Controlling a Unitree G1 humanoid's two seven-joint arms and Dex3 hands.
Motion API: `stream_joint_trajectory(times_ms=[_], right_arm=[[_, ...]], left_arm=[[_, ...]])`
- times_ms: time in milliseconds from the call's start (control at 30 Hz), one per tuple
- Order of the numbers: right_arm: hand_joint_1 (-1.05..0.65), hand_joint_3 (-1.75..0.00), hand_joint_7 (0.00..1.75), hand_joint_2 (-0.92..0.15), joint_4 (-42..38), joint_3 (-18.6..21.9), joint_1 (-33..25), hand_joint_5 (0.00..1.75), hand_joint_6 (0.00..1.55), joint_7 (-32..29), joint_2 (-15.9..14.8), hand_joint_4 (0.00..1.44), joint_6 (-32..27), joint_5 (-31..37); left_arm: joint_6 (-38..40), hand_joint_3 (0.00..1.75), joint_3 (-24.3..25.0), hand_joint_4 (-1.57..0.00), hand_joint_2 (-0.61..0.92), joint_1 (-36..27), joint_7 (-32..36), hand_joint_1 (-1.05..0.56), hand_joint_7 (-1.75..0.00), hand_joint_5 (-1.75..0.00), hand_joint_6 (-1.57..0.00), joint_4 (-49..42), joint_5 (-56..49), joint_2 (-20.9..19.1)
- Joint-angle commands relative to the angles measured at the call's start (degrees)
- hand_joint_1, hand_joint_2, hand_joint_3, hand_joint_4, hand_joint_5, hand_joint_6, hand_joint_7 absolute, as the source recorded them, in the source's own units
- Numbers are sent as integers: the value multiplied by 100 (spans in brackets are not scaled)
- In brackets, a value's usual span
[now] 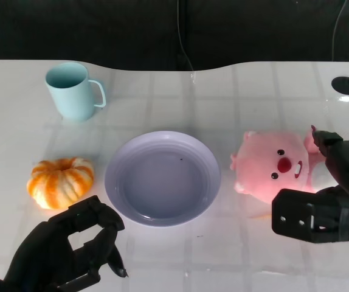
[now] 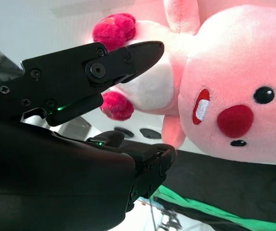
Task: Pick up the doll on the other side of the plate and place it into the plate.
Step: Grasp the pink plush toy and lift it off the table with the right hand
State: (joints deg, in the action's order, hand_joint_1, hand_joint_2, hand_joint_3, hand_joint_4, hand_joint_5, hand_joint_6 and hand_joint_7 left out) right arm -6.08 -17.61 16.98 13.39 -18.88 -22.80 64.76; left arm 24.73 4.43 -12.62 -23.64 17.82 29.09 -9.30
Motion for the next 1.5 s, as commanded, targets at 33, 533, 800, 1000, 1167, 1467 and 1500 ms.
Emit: stream_joint_trajectory(times_ms=[33,533,800,1000,1167,1467,1500], right_arm=[[-78,-6,0,-92,-173,-51,248,35,15,-9,75,5,-219,-75],[-77,-5,1,-92,-936,-381,528,37,16,-331,194,5,-407,-469],[-79,-6,1,-92,-1167,-541,644,38,16,-361,270,5,-419,-676],[-78,-8,0,-92,-1711,-644,921,36,16,-319,398,5,-359,-1019],[-80,-8,1,-92,-2616,-672,1284,33,18,-510,599,9,-150,-1417],[-80,-4,1,-92,-4337,-890,2000,16,24,-964,961,23,436,-1873],[-79,-3,1,-92,-4511,-918,2080,14,25,-995,996,24,491,-1908]], left_arm=[[-1,86,31,-65,72,12,87,-37,-144,-175,-60,-6,-47,-39],[-44,82,33,-65,72,-7,61,-39,-139,-175,-63,-27,-52,-35],[-129,80,16,-66,71,-21,26,-42,-137,-175,-65,-28,-68,-35],[-99,79,14,-67,72,-46,49,-41,-135,-174,-66,29,-58,-35],[-34,79,9,-67,72,-78,73,-41,-134,-174,-67,108,-27,-32],[-83,78,-17,-67,74,-149,95,-41,-134,-173,-66,199,-69,-34],[-81,77,-14,-67,74,-146,80,-41,-134,-173,-66,190,-51,-38]])
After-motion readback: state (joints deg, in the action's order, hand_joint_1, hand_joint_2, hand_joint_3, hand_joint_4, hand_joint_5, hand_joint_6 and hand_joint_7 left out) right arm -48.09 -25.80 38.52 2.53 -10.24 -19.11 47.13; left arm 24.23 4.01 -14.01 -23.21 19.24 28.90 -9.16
